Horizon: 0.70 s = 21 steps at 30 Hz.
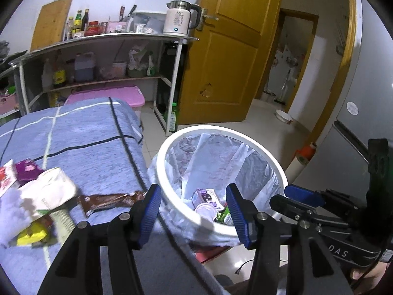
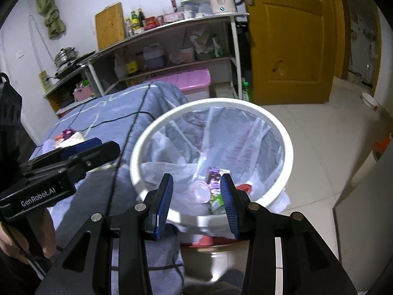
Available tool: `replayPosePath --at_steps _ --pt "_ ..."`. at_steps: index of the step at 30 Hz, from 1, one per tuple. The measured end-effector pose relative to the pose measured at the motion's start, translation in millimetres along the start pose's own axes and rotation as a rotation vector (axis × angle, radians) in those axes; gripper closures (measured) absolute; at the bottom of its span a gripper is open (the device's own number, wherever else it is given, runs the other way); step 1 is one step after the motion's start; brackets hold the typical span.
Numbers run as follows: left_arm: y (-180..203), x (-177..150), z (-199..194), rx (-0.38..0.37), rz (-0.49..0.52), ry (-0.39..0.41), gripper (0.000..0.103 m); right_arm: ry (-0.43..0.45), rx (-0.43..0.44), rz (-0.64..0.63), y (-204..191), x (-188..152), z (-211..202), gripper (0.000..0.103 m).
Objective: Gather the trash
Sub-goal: 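Move both open tools back over the table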
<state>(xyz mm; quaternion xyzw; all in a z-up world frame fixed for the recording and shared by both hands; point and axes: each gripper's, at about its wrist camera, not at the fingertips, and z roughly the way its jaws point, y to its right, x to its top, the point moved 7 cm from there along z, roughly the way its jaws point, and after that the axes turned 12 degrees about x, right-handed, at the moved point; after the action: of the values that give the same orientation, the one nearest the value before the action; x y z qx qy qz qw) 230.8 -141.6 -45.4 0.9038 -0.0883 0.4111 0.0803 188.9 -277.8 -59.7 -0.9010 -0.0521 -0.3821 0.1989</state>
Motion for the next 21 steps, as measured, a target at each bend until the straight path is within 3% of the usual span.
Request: replayPosePath --at_steps 21 --pt "-63 -28 -95 0.116 -0.076 0.08 0.043 0.015 0.101 -0.158 -97 -9 -18 0.062"
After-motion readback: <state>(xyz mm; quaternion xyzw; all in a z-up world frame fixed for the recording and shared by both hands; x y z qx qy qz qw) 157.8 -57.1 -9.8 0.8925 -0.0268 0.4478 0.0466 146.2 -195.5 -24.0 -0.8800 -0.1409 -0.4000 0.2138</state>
